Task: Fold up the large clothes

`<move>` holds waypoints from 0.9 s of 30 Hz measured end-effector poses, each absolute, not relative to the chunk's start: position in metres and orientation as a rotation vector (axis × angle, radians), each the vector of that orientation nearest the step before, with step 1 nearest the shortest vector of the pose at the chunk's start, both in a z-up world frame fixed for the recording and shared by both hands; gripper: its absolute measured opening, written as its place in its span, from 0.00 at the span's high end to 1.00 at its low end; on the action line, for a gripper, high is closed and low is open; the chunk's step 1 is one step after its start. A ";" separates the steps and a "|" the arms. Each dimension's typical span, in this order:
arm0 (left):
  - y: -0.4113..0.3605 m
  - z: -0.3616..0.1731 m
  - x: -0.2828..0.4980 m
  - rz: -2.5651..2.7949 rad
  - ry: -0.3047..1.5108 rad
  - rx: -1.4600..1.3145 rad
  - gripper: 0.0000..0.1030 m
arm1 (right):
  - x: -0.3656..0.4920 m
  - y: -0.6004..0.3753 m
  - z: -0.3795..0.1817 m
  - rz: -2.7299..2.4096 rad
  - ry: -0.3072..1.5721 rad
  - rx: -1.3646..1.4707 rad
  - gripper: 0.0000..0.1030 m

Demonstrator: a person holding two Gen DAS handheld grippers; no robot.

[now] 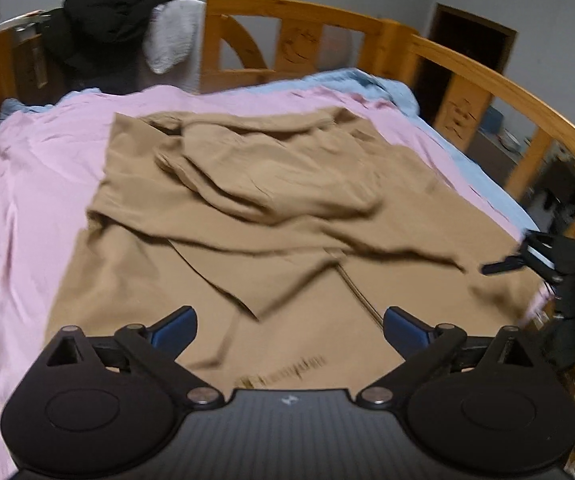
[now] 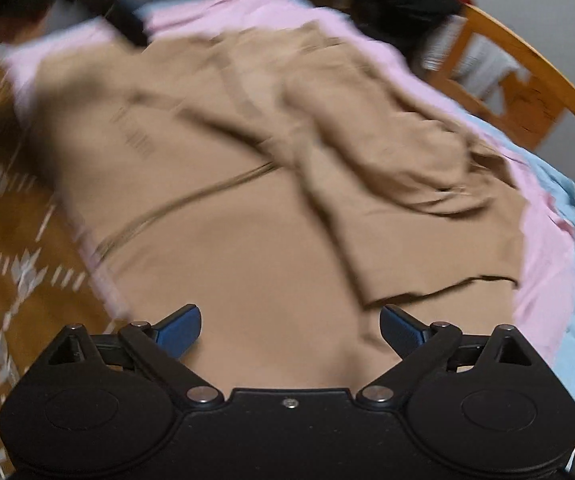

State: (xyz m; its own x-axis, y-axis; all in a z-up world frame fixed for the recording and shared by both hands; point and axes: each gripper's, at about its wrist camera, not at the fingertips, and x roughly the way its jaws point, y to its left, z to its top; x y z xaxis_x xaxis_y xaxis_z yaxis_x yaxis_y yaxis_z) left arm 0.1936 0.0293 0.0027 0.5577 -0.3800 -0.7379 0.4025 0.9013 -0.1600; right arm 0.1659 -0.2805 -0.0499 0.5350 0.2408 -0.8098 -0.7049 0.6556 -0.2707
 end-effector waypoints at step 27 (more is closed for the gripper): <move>0.001 -0.019 0.149 -0.625 0.917 0.233 0.02 | 0.179 -0.277 -0.029 0.619 0.763 -0.635 0.14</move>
